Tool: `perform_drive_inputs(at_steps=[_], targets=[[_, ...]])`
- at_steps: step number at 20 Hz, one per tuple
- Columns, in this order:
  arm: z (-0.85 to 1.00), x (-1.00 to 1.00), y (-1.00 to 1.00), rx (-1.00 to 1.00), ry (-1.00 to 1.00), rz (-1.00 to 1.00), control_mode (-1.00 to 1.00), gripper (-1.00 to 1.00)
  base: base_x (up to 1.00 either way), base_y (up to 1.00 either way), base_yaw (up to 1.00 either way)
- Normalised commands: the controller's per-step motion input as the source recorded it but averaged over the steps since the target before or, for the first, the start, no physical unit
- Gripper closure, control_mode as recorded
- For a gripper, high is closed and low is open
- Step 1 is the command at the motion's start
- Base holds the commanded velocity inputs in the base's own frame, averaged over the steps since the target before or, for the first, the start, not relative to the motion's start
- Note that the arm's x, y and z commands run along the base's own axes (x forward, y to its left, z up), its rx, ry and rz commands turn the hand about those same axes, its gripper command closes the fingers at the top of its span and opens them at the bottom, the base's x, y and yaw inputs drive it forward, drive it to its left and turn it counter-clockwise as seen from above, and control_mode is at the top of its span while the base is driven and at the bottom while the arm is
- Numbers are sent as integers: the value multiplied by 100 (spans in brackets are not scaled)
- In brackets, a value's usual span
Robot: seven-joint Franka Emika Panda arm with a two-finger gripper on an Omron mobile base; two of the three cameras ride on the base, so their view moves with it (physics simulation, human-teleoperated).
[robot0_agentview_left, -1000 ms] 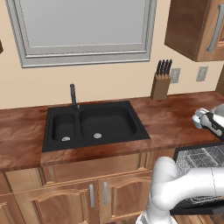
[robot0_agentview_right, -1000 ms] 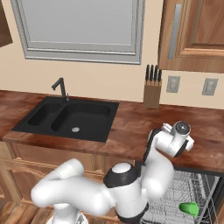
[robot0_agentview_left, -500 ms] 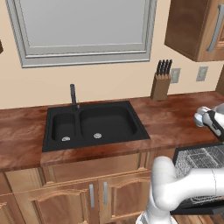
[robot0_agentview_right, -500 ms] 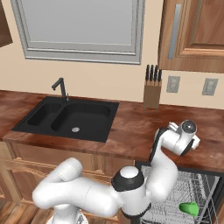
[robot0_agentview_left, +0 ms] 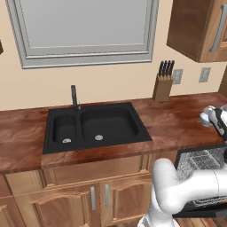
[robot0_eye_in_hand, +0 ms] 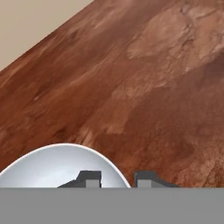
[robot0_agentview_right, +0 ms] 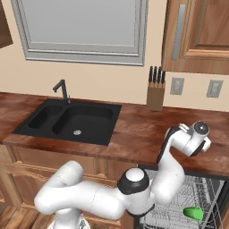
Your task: Pick up the cup and bowl from the counter, place them in the dishwasher, and close the dishwasher door.
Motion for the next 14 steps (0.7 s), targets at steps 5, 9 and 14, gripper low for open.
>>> perform_drive_inputs(at_steps=[5, 9, 14], targets=[[2, -59, -2, 0, -6, 0, -100, 100, 0, 0, 0], [0, -65, 5, 0, -3, 0, -100, 100, 0, 0, 0], [0, -68, 20, 0, 0, -2, -100, 100, 0, 0, 0]])
